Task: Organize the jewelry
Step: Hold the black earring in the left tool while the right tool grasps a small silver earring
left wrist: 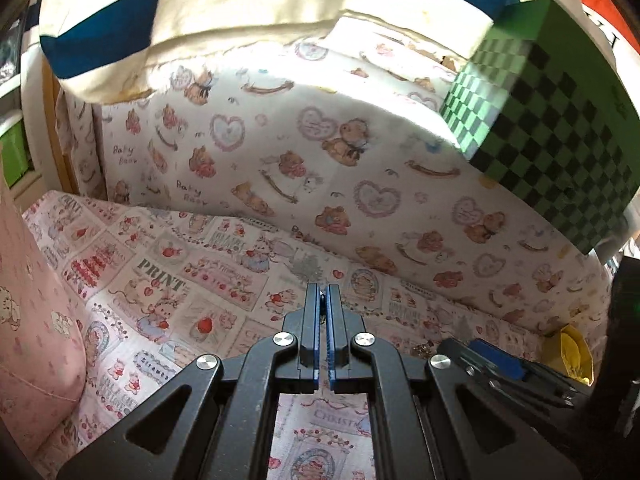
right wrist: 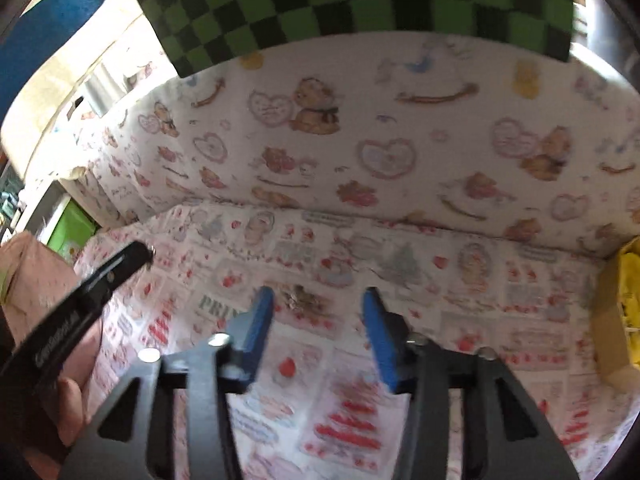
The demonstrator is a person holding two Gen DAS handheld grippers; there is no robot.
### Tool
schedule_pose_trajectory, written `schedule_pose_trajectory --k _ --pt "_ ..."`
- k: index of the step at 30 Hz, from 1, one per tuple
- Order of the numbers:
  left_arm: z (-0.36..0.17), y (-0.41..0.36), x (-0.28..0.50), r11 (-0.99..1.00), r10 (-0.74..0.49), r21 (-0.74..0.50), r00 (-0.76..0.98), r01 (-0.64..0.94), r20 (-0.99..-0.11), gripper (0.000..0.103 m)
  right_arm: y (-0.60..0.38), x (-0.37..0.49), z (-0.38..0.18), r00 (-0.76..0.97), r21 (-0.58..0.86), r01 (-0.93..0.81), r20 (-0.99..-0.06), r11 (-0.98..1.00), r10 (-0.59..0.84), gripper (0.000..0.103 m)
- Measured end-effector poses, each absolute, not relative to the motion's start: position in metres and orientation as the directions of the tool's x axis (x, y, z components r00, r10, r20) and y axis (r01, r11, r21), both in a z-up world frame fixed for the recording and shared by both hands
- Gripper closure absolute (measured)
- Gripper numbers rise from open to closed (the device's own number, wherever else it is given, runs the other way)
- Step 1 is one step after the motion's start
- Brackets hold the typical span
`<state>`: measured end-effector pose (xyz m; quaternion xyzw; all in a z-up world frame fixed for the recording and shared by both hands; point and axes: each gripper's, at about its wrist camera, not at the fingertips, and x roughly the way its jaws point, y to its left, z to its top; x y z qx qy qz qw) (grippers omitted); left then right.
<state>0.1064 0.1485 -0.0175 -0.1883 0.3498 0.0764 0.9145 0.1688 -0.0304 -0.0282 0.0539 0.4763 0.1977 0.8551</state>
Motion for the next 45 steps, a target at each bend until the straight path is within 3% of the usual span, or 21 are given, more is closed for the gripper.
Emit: schedule_pose_trajectory --k 6,16,21,33,37,45 --pt "-0.016 0.152 0.102 0.911 0.015 -0.304 0.759 -0.279 -0.651 0.101 -0.015 0.171 -0.029 0.489 0.222 -0.308 -0.797 0.925 0.355 0.077" --pt "-0.01 0.146 0.094 0.918 -0.007 -0.314 0.782 -0.242 -0.624 0.101 -0.008 0.175 -0.042 0.456 0.239 -0.321 -0.809 0.916 0.371 0.096" --pt "-0.008 0.141 0.093 0.922 -0.038 -0.325 0.784 -0.212 -0.62 0.101 -0.024 0.17 -0.033 0.459 0.263 -0.331 -0.794 0.906 0.399 0.099" --pt "-0.009 0.147 0.095 0.917 -0.013 -0.319 0.782 -0.239 -0.624 0.101 -0.016 0.169 -0.03 0.437 0.217 -0.398 -0.81 0.891 0.392 0.096" --pt "-0.011 0.148 0.096 0.914 -0.021 -0.327 0.778 -0.239 -0.627 0.101 -0.007 0.174 -0.037 0.44 0.217 -0.377 -0.814 0.9 0.38 0.087" --pt "-0.009 0.148 0.095 0.912 -0.022 -0.333 0.783 -0.239 -0.621 0.101 0.004 0.182 -0.043 0.455 0.197 -0.357 -0.817 0.913 0.354 0.087"
